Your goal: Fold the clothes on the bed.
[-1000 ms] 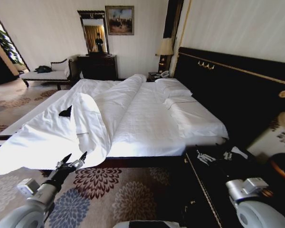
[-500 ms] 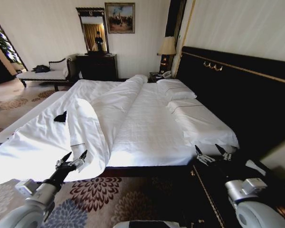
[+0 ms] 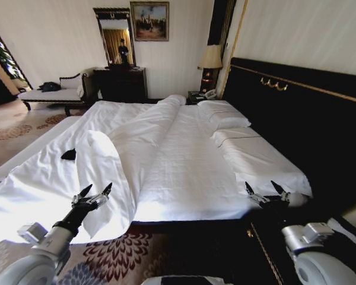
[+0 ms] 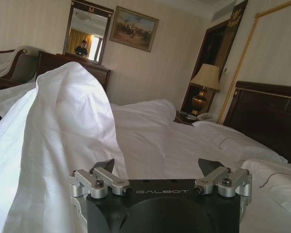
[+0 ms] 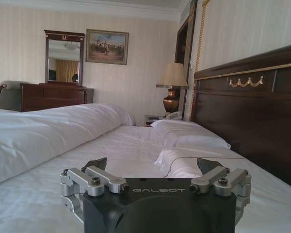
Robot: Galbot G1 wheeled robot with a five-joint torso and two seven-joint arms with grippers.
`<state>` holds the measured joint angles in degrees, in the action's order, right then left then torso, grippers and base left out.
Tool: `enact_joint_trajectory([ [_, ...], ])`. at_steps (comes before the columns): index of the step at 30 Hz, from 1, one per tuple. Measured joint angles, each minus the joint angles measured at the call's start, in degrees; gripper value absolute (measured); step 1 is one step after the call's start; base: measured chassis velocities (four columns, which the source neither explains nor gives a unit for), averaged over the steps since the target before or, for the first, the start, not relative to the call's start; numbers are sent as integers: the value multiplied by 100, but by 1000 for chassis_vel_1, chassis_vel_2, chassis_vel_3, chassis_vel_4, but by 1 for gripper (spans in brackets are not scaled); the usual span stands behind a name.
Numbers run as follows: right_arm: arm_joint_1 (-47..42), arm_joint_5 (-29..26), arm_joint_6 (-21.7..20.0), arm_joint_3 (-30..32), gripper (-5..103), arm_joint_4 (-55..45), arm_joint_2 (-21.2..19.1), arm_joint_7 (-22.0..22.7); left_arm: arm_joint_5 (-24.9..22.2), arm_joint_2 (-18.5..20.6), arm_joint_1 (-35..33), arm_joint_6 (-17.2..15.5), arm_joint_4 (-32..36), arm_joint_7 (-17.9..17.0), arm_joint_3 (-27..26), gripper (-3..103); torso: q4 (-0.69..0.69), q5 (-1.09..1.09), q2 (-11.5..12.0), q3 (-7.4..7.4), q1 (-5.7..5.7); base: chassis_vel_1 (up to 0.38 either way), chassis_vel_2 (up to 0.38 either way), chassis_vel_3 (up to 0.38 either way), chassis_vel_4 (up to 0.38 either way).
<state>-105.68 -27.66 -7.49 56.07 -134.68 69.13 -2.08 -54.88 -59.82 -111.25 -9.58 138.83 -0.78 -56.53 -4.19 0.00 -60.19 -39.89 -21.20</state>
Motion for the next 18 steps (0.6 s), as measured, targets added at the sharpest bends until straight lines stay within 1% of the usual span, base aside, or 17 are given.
enact_joint_trajectory([
  [3,3,1,-1,-4,100,0,1,0,0,-4,-16,0,-13,4,-12,98,0,0,0,0,0,-162,144,149,-144],
  [4,5,1,-1,-5,100,0,-2,0,-1,-5,-18,0,-17,5,-16,96,0,0,0,0,0,-124,148,130,-135],
  [6,8,-1,-1,-5,100,0,-7,0,-2,-9,-18,1,-21,6,-16,98,0,0,0,0,0,-133,151,142,-149],
  [13,7,-13,-1,0,100,-9,-8,1,5,-13,-18,1,-10,7,-13,98,0,0,0,0,1,-143,144,142,-148],
  [18,7,-29,-1,3,100,-9,-2,30,19,-11,-28,42,138,13,-57,98,0,0,0,0,0,-134,122,113,-122],
])
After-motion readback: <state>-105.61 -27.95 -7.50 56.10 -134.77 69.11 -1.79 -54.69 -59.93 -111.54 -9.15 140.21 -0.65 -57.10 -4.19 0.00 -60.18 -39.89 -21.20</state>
